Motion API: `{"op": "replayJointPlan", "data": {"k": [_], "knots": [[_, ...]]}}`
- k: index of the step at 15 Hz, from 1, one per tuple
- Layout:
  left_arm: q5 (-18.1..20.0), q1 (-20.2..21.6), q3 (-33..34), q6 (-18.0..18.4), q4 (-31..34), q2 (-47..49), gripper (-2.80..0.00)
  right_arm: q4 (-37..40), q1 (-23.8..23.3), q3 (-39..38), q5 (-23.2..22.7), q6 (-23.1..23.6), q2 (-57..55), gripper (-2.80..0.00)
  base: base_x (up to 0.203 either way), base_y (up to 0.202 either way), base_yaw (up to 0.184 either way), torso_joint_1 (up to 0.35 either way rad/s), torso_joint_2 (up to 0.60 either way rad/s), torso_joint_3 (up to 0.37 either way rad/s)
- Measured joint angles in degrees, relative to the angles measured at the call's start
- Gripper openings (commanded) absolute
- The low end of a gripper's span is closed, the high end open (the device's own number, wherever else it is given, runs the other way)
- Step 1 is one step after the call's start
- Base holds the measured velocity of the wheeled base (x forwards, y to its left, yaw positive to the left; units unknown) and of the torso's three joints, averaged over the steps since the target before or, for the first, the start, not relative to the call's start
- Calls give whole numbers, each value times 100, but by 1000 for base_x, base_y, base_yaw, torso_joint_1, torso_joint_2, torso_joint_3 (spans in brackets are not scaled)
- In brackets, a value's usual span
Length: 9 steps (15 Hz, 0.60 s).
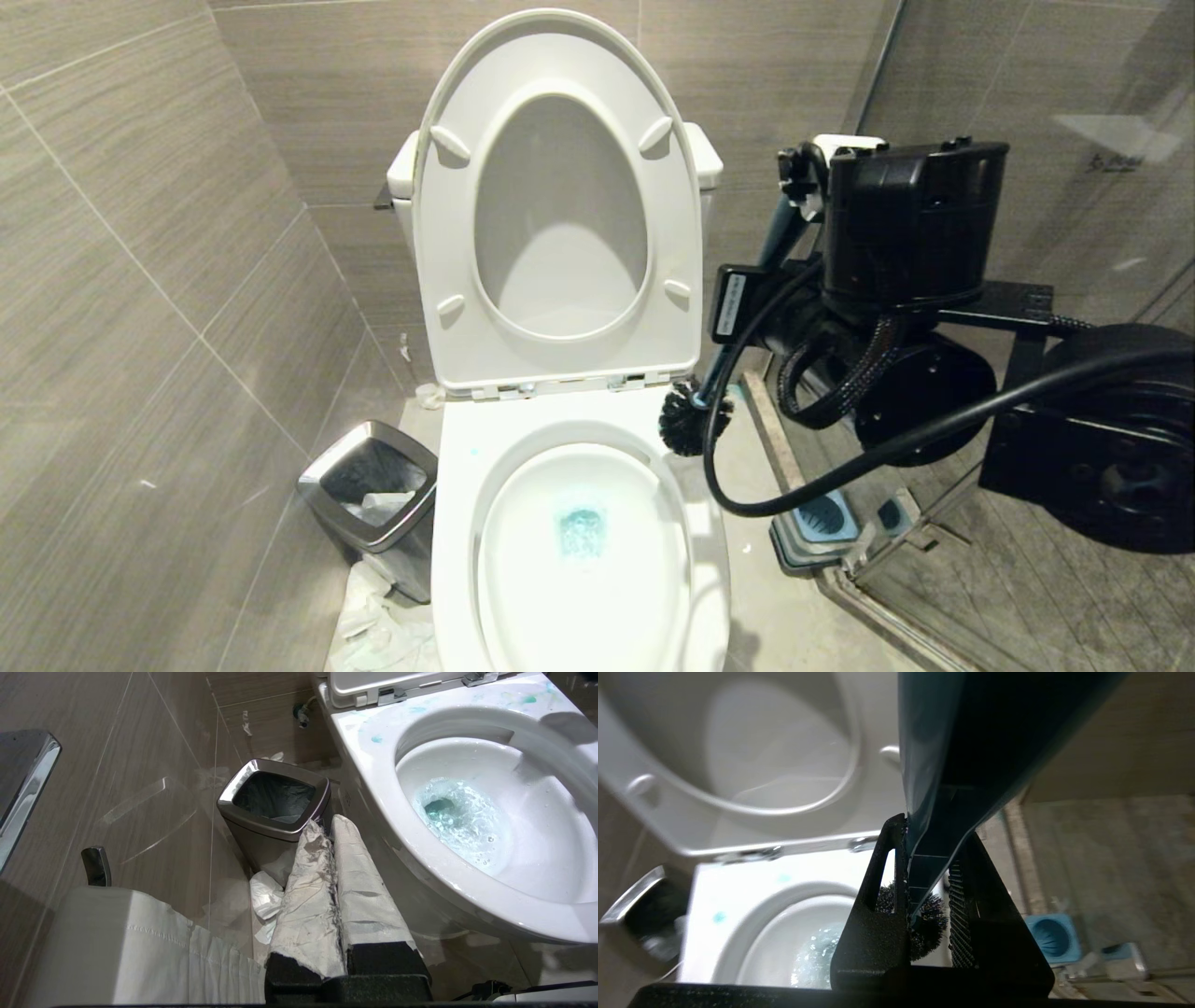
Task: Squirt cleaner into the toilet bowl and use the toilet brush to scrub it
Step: Put the toilet brush back
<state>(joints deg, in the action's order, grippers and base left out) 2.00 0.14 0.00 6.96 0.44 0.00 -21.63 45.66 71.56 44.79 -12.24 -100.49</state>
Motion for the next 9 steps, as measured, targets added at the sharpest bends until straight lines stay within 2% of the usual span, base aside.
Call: {"op": "replayJointPlan", "data": {"k": [4,9], "knots": [[0,2,0,1,0,0,-280,7,-896,-174,-54,83,151,-280,0,0,0,0,0,0],[1,-1,0,4,0,0,-280,-23,-1984,-680,-502,106,193,-280,0,0,0,0,0,0]]}}
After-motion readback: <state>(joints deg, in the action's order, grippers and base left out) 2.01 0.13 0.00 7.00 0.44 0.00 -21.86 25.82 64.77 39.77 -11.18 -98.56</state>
